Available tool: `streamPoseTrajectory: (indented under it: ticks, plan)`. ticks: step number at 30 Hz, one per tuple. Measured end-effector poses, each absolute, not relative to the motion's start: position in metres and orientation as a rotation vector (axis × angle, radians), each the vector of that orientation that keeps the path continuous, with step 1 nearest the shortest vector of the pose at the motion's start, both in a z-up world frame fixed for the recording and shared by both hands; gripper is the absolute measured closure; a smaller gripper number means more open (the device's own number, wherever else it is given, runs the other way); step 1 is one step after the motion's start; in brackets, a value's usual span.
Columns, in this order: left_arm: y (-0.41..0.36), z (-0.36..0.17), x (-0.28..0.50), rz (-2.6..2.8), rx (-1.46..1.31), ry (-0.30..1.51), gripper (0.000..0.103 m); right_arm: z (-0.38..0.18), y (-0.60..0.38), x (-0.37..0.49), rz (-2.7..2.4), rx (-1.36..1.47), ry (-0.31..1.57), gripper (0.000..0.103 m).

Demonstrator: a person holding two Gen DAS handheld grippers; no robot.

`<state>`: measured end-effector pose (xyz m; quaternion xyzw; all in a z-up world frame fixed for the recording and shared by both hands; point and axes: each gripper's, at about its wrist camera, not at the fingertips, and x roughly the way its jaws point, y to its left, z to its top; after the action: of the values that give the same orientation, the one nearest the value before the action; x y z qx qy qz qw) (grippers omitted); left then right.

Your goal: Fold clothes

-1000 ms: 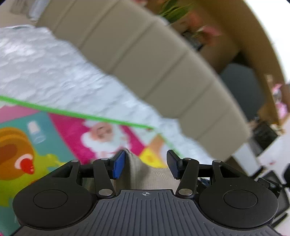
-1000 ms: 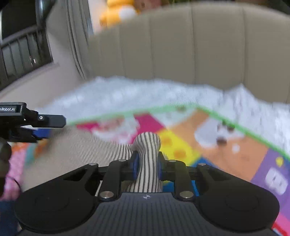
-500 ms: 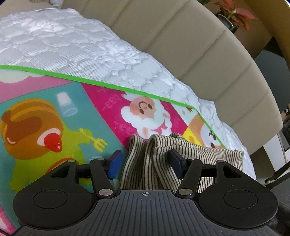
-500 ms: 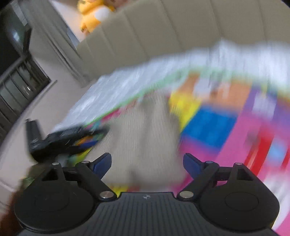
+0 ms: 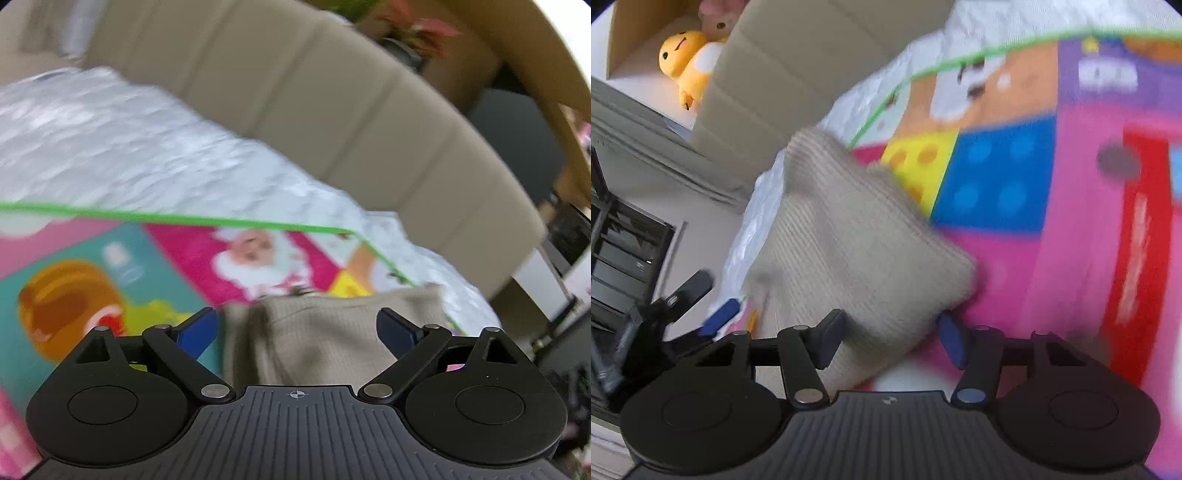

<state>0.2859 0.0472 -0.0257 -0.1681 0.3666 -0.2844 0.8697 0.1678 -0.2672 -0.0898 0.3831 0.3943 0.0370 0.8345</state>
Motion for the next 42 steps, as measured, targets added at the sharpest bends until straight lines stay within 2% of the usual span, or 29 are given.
streamPoseTrajectory:
  ticks: [6,11,18,22,26,31,33,38,41,42]
  plan:
    - [-0.007,-0.029,0.31,-0.673,-0.032,0.802,0.004,-0.071,-0.287,0.213,0.023,0.563,0.725,0.046]
    - [-0.015,-0.042,0.294,-0.723,-0.022,0.824,0.0,-0.07,-0.292,0.218,0.04,0.623,0.792,0.033]
    - [-0.026,-0.06,0.272,-0.794,-0.009,0.855,0.0,-0.084,-0.285,0.197,0.164,0.62,0.88,0.037]
    - [-0.032,-0.071,0.259,-0.835,-0.002,0.872,0.001,-0.062,-0.278,0.209,0.204,0.421,0.89,0.037]
    - [-0.057,-0.073,0.212,-0.926,-0.003,0.924,0.001,-0.042,-0.261,0.226,0.255,0.202,0.885,0.036]
    - [-0.083,-0.072,0.161,-1.008,-0.031,0.985,0.001,-0.032,-0.243,0.23,0.287,0.071,0.892,0.033]
    - [-0.082,-0.065,0.153,-0.983,-0.003,0.995,0.001,-0.026,-0.239,0.221,0.288,0.041,0.861,0.033]
    - [-0.026,-0.041,0.162,-0.744,-0.165,1.032,0.001,-0.01,-0.211,0.164,0.335,-0.096,0.699,0.035]
    - [-0.001,-0.026,0.181,-0.589,-0.269,0.939,0.001,-0.034,-0.184,0.14,0.392,-0.181,0.776,0.042]
    - [-0.002,-0.021,0.19,-0.576,-0.283,0.909,0.001,-0.042,-0.175,0.131,0.398,-0.238,0.776,0.041]
